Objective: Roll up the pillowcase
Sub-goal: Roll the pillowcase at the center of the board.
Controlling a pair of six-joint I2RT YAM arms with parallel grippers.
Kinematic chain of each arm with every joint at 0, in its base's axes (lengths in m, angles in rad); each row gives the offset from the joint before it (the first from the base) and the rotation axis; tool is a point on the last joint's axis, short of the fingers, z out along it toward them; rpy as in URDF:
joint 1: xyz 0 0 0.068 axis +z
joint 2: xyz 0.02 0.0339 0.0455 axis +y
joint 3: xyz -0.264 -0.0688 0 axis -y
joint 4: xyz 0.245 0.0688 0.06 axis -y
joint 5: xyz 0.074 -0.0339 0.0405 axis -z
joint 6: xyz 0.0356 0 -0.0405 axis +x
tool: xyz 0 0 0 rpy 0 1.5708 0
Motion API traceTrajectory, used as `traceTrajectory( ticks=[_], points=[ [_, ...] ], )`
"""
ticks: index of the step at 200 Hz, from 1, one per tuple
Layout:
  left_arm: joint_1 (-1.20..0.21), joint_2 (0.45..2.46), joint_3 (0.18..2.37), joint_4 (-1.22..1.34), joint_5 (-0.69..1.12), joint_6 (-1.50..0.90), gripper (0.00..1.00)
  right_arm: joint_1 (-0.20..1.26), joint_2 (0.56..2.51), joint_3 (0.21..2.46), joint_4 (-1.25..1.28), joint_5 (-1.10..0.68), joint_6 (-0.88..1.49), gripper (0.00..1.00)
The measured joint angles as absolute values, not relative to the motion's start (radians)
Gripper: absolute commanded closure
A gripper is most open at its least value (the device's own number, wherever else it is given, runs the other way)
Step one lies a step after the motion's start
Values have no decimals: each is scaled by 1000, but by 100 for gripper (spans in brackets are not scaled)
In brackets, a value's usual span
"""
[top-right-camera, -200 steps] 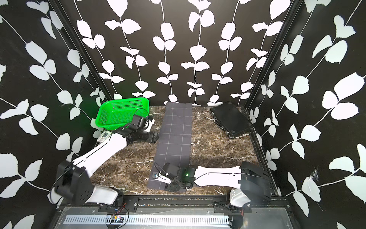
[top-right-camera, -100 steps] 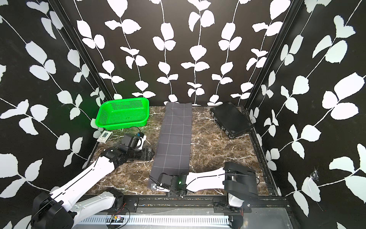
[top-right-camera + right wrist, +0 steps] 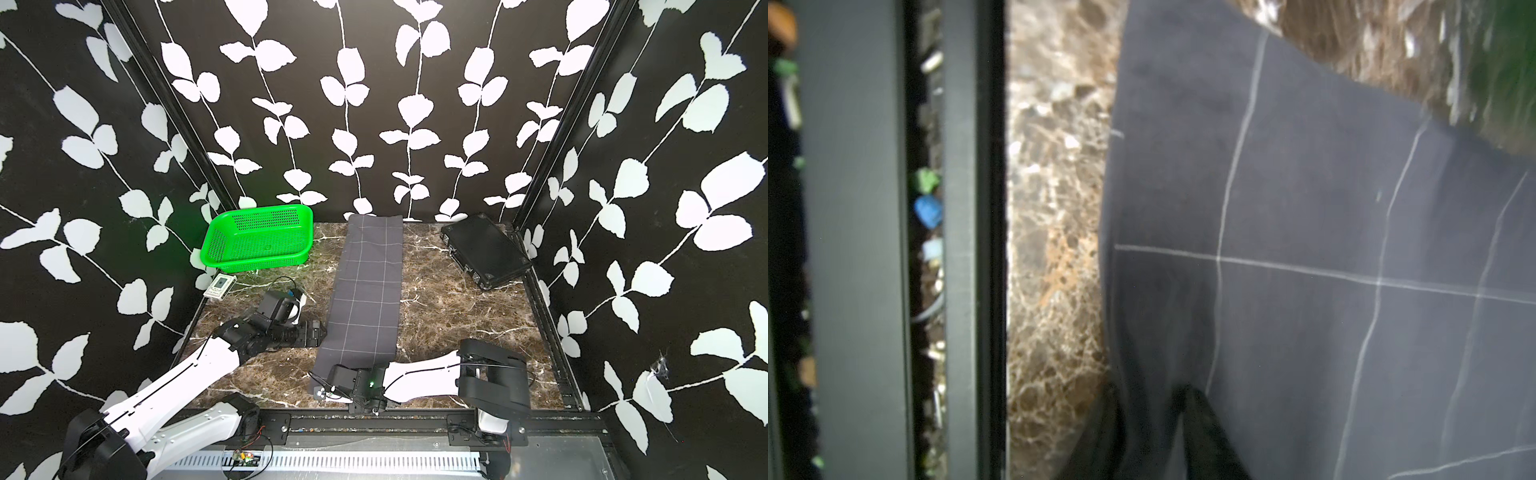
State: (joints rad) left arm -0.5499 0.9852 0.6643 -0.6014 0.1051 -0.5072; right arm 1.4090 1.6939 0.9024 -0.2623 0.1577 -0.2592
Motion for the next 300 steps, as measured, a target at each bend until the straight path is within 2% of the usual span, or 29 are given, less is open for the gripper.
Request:
traceTrajectory(
  ticks=[22,45,79,136,189,300],
  points=[
    [-556,979,655,-602,101,-516,1,1409,1694,902,-273,149,-258,92],
    [-561,979,654,-605,92,-517,1,1400,1686,902,-286,127,-249,100],
    [-562,979,654,-633,83,-513,1,1343,1647,913,-340,38,-223,100],
    [-563,978,734,-739,51,-476,1,1158,1636,994,-415,-242,-160,100],
    [-570,1010,809,-869,14,-475,2,991,1714,1104,-506,-442,-168,98],
    [-617,963,764,-951,22,-553,1,873,1853,1200,-530,-528,-184,97]
  ],
)
